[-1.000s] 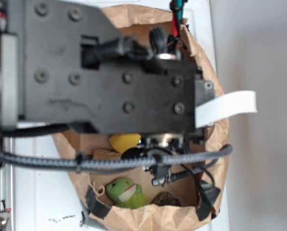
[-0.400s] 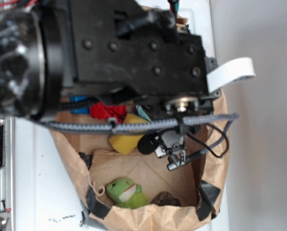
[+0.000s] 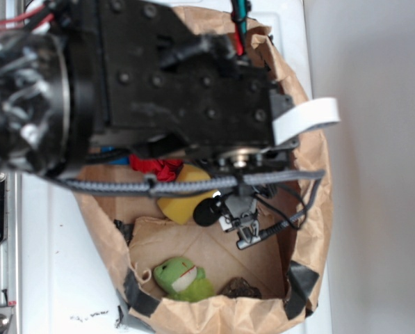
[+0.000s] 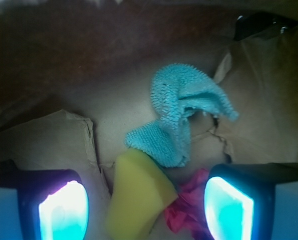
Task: Grab the blue cloth.
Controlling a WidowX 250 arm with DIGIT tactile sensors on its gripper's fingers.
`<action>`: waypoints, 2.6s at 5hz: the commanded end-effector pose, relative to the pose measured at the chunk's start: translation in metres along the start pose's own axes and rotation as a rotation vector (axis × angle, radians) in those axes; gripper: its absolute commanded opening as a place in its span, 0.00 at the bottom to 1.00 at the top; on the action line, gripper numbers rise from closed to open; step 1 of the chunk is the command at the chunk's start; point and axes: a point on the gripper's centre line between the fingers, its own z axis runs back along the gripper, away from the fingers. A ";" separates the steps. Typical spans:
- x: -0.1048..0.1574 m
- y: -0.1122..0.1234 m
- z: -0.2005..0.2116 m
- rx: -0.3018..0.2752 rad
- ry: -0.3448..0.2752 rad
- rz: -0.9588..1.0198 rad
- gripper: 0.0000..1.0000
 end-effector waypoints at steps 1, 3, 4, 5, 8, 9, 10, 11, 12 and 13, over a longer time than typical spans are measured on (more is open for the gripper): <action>0.026 0.006 -0.002 -0.005 -0.036 0.129 1.00; 0.044 0.003 -0.020 0.041 -0.079 0.210 1.00; 0.045 0.005 -0.024 0.062 -0.085 0.199 1.00; 0.037 0.009 -0.032 0.102 -0.098 0.163 1.00; 0.030 0.009 -0.037 0.141 -0.133 0.136 0.00; 0.028 0.010 -0.037 0.144 -0.128 0.123 0.00; 0.024 0.010 -0.035 0.152 -0.122 0.112 0.00; 0.021 0.010 -0.021 0.136 -0.104 0.081 0.00; 0.020 0.007 0.008 0.118 -0.059 -0.042 0.00; 0.014 0.008 0.035 0.092 -0.026 -0.143 0.00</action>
